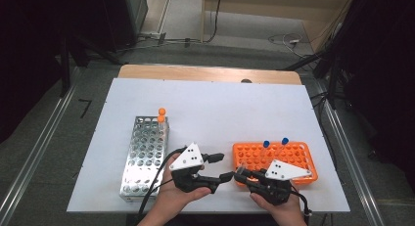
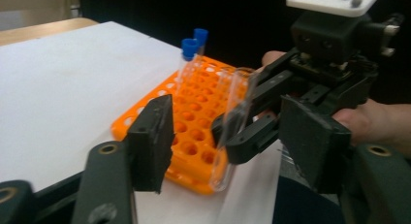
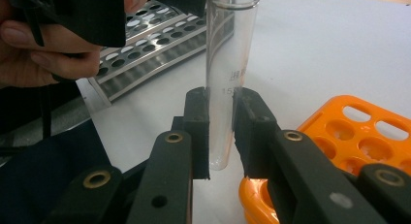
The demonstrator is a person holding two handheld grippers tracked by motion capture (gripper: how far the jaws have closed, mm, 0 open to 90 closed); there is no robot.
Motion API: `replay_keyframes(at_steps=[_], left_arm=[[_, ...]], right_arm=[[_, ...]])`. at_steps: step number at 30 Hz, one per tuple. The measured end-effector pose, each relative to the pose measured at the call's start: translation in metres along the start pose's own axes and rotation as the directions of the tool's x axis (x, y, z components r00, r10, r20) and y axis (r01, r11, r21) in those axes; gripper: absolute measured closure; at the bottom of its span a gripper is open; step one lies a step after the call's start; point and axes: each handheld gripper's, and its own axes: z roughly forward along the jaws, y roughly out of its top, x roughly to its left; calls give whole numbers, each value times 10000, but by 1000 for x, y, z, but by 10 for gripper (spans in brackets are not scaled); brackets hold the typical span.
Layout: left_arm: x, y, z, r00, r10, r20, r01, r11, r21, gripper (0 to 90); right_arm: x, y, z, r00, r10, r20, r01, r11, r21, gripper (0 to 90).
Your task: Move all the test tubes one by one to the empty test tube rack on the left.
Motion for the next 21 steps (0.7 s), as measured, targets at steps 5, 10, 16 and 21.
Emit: replay_keyframes(at_steps=[5, 10, 16, 21], left_arm=[[-8, 0, 10, 9990, 430, 89, -432, 9988, 222, 501], [-12, -1, 17, 9984, 545, 135, -550, 9979, 356, 611], [-13, -2, 20, 9986, 523, 100, -527, 9978, 399, 688], [-14, -2, 20, 9982, 605, 29, -605, 9973, 423, 740]], right_arm=[[4, 0, 4, 9998, -112, -192, 114, 9998, 142, 745], [6, 0, 5, 9989, -201, -426, 208, 9996, 176, 745], [9, 0, 6, 9963, -399, -763, 415, 9990, 187, 744], [9, 0, 6, 9943, -466, -955, 485, 9987, 173, 745]])
